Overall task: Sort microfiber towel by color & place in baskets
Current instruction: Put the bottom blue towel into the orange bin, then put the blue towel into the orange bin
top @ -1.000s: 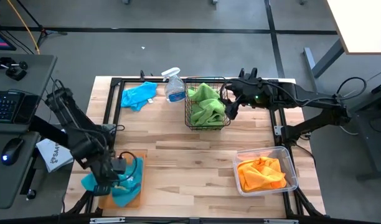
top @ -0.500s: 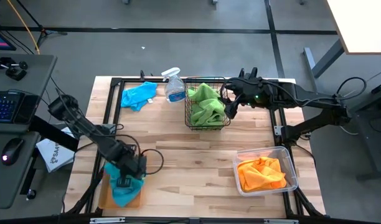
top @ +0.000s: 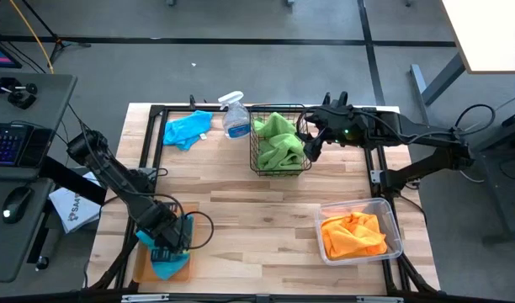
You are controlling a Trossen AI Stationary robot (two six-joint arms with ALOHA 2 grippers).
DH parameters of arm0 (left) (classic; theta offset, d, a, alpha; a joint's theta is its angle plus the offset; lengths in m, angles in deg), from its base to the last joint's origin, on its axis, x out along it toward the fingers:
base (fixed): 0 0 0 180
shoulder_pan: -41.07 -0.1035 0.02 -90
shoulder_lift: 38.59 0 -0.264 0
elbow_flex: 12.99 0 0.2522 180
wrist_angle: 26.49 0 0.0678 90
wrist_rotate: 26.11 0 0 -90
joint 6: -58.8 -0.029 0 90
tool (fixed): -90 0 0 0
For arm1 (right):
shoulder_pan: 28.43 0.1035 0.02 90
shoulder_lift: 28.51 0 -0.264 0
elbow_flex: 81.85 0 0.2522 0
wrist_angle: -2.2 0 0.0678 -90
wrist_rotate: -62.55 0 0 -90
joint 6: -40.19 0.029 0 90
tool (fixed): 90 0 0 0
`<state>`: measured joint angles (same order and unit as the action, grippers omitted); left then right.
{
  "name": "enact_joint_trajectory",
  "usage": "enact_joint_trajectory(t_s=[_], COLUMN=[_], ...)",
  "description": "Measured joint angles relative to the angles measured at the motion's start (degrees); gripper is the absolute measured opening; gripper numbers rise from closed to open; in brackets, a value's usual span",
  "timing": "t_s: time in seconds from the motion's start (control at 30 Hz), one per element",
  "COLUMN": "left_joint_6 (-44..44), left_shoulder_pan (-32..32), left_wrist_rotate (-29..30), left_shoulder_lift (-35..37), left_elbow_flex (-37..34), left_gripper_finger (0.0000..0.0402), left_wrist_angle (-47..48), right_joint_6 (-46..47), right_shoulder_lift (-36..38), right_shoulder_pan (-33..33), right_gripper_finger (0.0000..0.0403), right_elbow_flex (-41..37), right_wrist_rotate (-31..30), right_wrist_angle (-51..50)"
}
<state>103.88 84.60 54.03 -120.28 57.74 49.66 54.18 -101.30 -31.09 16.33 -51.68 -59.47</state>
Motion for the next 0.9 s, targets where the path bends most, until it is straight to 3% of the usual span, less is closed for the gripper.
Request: enact_joint_trajectory(t_s=[0.17, 0.47, 0.53, 0.67, 0.73, 0.9], left_joint_6=[-1.9, -10.7, -15.1, -18.8, -16.6, -14.7], left_shoulder_pan=[-2.0, -7.6, -10.7, -20.9, -28.5, -47.6], left_wrist_rotate=[-1.9, -1.1, 4.0, 28.1, 35.4, 33.9], left_shoulder_lift=[0.0, 0.2, 0.2, 1.5, 3.9, 16.1], left_elbow_flex=[2.7, 16.2, 20.2, 25.6, 24.6, 9.4], left_gripper_finger=[0.0147, 0.0215, 0.0222, 0.0225, 0.0225, 0.0225], left_wrist_angle=[2.6, 17.3, 20.5, 23.1, 20.0, 0.9], right_joint_6=[-0.5, -0.5, -0.5, 1.0, 2.3, 4.0], right_shoulder_lift=[0.0, 0.0, 0.0, 0.0, 0.0, 0.0], right_shoulder_pan=[0.0, 0.0, 0.0, 0.0, 0.0, 0.0], right_gripper_finger=[0.0268, 0.0268, 0.0268, 0.0268, 0.0268, 0.0268], right_elbow_flex=[0.0, 0.0, 0.0, 0.0, 0.0, 0.0], right_wrist_rotate=[0.0, 0.3, 0.3, 0.3, 0.4, 0.4], right_wrist_angle=[-0.7, -1.2, -1.2, -1.2, -1.2, -1.3])
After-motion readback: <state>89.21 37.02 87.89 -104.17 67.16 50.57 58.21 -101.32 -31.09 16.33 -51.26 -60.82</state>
